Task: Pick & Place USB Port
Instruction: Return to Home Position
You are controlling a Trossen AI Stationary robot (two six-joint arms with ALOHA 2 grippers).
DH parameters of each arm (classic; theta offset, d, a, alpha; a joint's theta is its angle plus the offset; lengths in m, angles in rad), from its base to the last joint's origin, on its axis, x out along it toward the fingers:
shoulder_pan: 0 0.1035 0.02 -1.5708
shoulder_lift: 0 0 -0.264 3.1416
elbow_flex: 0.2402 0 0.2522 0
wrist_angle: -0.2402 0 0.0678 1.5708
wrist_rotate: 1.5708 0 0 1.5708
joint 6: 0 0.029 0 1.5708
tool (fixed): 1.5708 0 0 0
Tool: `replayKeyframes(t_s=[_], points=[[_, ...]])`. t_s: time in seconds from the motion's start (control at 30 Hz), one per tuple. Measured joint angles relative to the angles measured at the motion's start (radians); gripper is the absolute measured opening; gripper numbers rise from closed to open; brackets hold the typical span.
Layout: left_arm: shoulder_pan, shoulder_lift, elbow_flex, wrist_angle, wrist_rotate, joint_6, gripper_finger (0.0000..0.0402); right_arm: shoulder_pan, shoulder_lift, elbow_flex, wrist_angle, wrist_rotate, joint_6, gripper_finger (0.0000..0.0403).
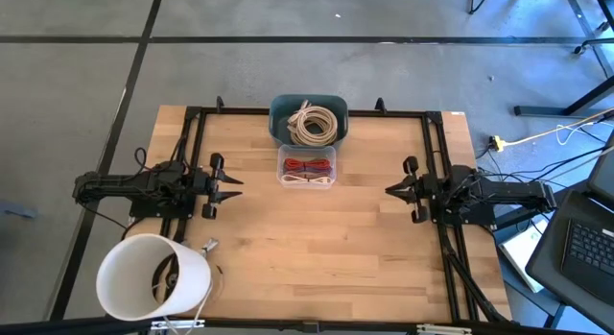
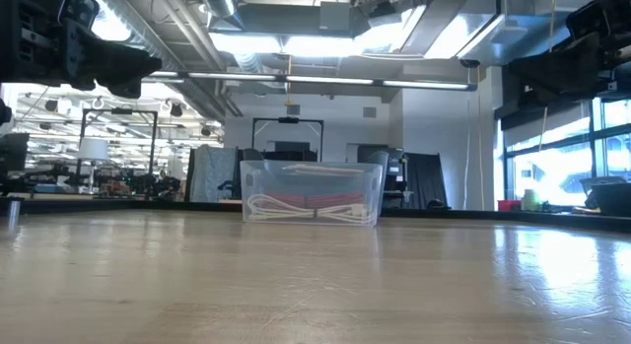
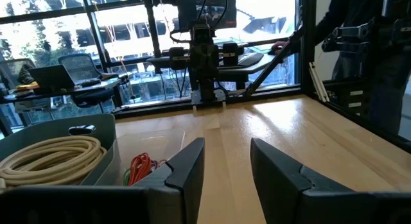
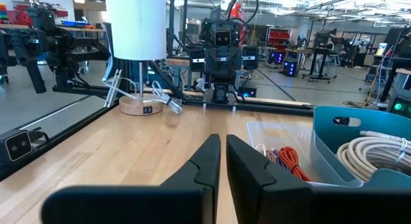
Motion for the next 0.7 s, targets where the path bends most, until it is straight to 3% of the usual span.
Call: replayKeyframes(t_s=[0.7], points=[[0.0, 0.0, 0.0, 0.0, 0.0, 0.0, 0.0121, 0.0, 0.0, 0.0, 0.0, 0.0, 0.0, 0.003]])
